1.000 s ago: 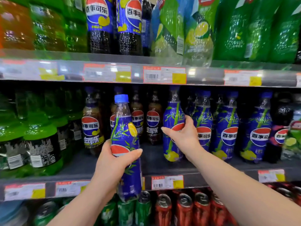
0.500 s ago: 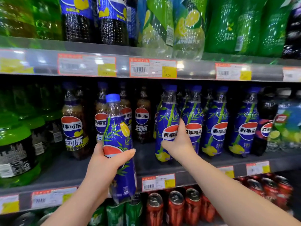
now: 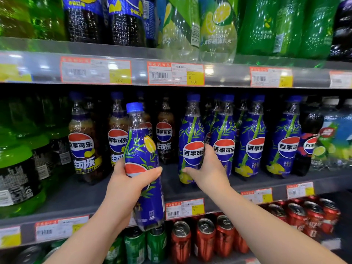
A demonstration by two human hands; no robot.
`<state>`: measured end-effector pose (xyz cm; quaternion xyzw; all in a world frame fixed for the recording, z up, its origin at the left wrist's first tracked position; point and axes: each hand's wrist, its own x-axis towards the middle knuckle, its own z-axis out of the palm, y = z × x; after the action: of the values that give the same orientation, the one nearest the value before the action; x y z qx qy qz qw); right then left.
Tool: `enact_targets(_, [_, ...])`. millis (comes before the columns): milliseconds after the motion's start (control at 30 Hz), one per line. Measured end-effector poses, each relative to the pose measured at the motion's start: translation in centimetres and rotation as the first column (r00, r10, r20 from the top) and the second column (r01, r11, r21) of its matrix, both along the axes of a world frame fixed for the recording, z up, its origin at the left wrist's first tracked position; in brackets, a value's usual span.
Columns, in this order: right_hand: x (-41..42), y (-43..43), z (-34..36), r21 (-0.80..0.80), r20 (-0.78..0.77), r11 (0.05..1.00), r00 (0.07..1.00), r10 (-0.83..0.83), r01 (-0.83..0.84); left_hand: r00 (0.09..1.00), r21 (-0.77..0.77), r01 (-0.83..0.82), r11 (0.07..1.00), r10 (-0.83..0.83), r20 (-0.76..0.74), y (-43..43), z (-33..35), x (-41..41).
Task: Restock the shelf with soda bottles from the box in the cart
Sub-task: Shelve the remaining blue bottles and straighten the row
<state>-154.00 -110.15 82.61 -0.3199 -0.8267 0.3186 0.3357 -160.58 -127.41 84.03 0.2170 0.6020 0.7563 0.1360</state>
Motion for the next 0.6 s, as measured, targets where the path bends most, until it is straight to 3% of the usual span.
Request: enact_targets(600, [-3.6, 1.2, 0.1, -0.087, -0.078, 0.995, 0.996, -0.047, 0.04, 0.999, 0.02, -0.014, 1.0, 0.014, -0.041, -0.5, 1.1, -0.3])
